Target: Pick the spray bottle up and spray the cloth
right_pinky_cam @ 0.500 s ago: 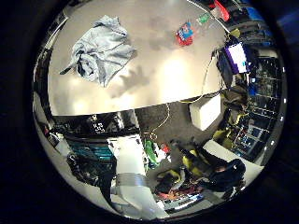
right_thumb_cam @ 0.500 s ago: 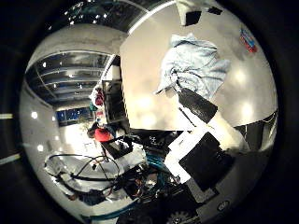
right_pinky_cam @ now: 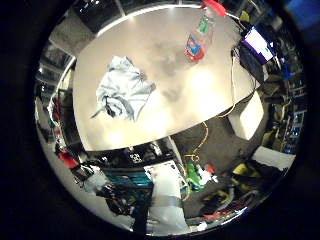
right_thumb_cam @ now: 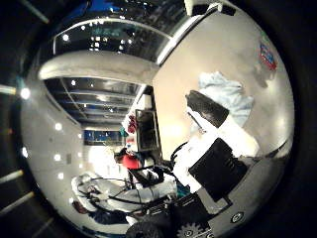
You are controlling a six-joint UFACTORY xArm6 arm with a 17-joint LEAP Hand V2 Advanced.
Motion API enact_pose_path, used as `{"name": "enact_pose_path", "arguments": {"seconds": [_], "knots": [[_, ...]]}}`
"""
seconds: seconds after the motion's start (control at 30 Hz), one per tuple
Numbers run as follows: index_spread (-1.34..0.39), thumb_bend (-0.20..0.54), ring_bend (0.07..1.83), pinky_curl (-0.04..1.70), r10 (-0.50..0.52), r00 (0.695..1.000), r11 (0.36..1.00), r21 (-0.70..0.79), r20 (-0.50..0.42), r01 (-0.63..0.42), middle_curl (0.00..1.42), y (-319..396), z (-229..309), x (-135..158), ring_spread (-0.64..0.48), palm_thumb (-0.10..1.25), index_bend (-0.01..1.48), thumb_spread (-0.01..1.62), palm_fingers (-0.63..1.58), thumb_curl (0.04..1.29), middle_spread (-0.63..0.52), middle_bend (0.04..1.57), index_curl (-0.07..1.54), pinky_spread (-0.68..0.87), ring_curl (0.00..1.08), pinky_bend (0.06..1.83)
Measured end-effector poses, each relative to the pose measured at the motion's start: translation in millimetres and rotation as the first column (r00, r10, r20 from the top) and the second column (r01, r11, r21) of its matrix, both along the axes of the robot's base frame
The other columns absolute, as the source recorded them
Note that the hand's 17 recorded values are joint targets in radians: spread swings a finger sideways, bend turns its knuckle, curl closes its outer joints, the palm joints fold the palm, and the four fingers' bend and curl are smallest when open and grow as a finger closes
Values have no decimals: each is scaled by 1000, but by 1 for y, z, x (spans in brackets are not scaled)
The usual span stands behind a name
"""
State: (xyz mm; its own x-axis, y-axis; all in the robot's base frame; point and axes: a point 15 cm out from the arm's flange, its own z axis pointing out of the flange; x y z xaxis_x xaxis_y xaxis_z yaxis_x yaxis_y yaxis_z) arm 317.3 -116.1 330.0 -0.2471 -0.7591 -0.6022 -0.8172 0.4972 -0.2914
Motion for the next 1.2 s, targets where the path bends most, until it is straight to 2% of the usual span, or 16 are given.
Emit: {"name": "enact_pose_path", "arguments": {"seconds": [0.17,0.47,0.8,1.2], "knots": [[-262,-22,311,274,-170,978,985,62,124,163,368,-58,-1,-15,112,739,138,1120,282,401,24,218,306,388,246,309],[-183,-21,347,302,-328,923,940,172,203,296,368,-120,-28,-32,157,736,146,1110,168,392,124,206,268,389,262,400],[-164,-32,335,307,-406,898,894,279,169,351,356,-161,-78,-31,168,687,160,1089,75,381,169,177,274,385,266,422],[-193,-33,330,315,-415,903,877,315,115,363,310,-210,-119,-3,207,537,150,1025,-21,313,177,185,264,384,263,449]]}}
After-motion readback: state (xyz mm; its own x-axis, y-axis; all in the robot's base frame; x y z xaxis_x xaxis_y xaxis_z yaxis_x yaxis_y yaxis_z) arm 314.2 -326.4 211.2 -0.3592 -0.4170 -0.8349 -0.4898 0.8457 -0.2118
